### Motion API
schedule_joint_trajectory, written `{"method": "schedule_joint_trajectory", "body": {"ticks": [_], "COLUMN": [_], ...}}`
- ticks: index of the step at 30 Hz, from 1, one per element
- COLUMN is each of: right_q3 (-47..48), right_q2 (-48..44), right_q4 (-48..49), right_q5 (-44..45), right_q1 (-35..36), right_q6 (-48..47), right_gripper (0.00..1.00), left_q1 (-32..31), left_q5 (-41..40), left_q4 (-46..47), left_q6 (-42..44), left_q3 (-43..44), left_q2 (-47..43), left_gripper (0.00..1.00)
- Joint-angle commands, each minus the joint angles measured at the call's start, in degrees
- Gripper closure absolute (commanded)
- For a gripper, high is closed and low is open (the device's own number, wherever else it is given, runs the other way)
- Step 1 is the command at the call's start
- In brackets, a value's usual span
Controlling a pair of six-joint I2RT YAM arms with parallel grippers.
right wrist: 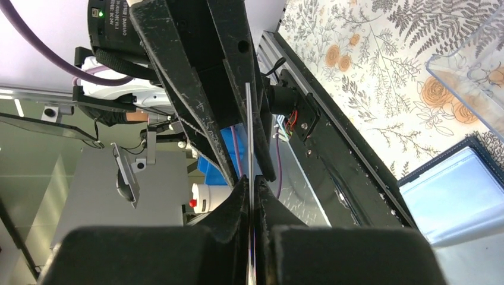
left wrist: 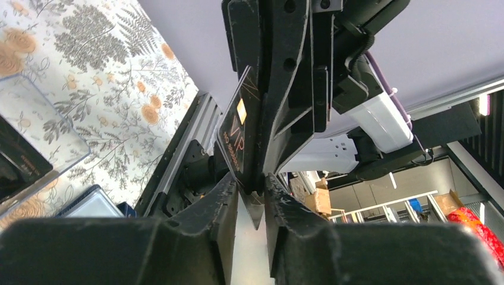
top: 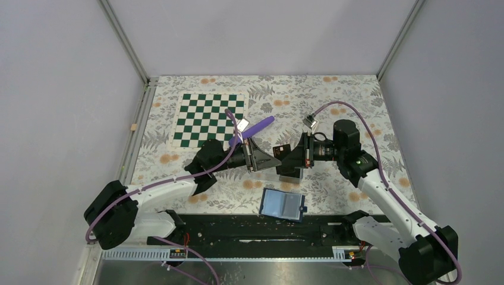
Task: Put the credit cards into the card holder
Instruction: Place the credit card in the storage box.
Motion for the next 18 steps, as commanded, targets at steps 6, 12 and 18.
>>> {"method": "schedule_joint_trajectory", "body": {"ticks": [6, 12, 18], "right_q3": [-0.2, -0.3, -1.0], "right_q2": [-1.1, -1.9, -1.6], "right_q4": [7.5, 10.8, 17.6], "right_q5": [-2.1, 0.8, 0.7], "right_q1": [-0.1, -0.1, -0.1], "right_q6": [3.3, 7.2, 12.8], "right_gripper": [1.00, 1.00, 1.00], "left_q1": [0.2, 0.0, -0.9], "left_q5": [4.2, 5.5, 5.4], "left_q4": [12.5, 8.1, 3.0], "left_q6": [-3.6, -1.2, 1.8], "left_q3": [2.3, 2.5, 1.7], "left_q2": [2.4, 1.1, -0.6], "left_gripper": [1.00, 0.79, 0.67]}}
